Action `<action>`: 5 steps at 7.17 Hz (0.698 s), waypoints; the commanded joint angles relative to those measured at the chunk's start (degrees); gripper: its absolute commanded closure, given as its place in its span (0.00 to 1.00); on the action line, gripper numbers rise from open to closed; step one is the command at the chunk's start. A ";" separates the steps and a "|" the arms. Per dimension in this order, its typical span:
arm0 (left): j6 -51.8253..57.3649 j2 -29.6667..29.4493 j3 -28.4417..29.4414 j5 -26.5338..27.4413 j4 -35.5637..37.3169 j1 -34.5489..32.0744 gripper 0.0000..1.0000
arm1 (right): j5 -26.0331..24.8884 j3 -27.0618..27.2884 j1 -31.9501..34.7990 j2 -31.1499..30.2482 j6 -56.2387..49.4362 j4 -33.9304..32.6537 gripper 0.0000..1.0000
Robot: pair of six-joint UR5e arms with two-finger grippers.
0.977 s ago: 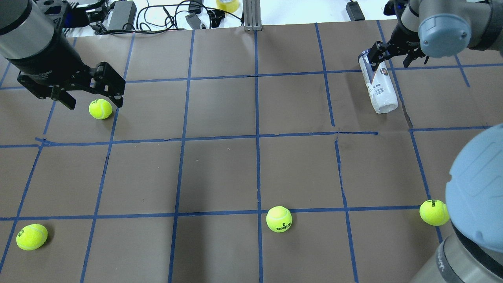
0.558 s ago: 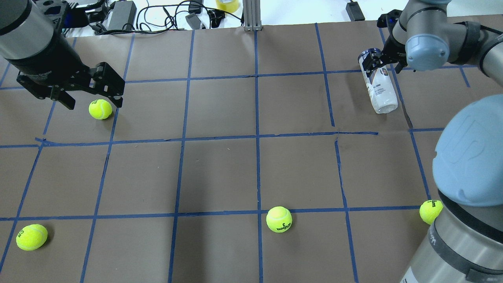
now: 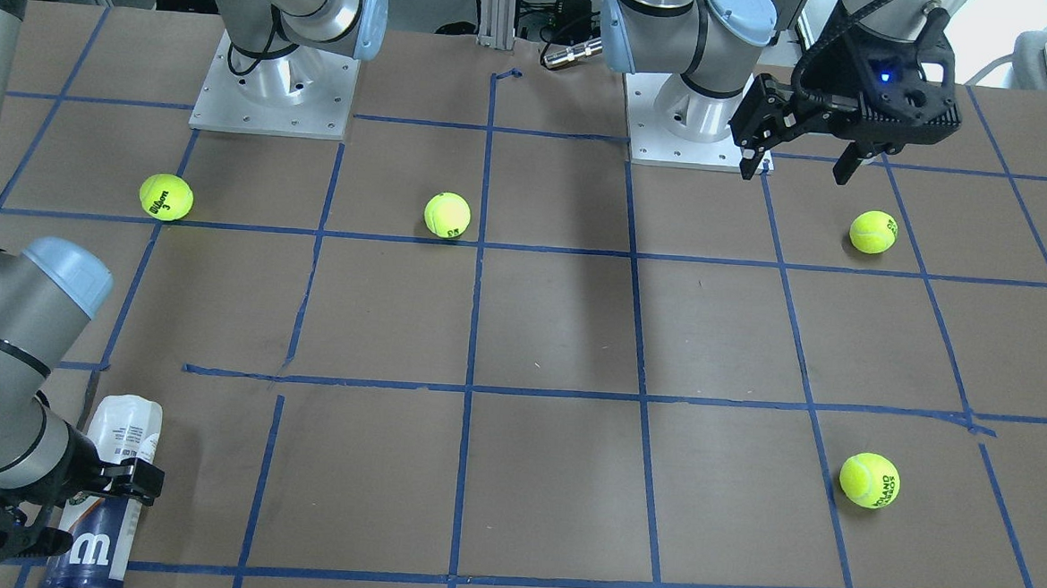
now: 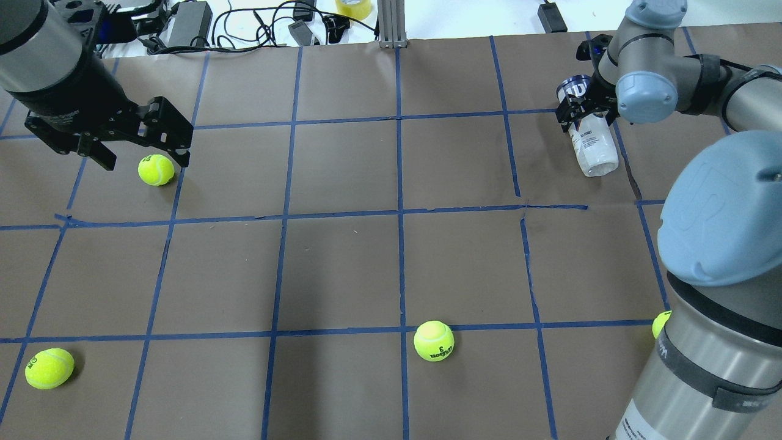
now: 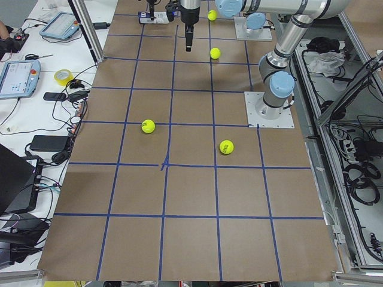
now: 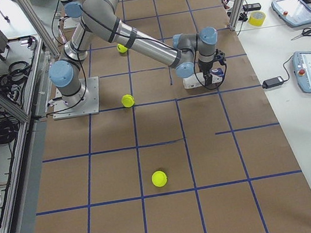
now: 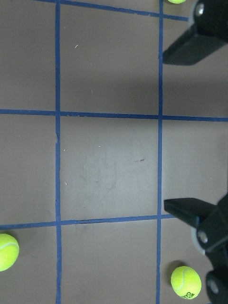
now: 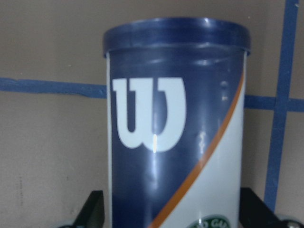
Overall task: Lift up tennis ball bucket
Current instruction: 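Close the right gripper around the tube's navy capped end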
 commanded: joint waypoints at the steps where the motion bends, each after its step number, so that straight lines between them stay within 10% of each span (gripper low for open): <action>1: 0.03 0.09 -0.35 0.02 -0.11 -0.15 0.00 | -0.03 0.13 0.00 0.74 -0.18 -0.02 0.00; 3: 0.03 0.18 -0.53 0.10 -0.11 -0.15 0.00 | -0.03 -0.13 0.00 0.83 -0.09 -0.20 0.00; 5: 0.03 0.18 -0.70 0.02 -0.20 -0.15 0.00 | -0.12 -0.04 0.00 0.91 -0.27 -0.11 0.30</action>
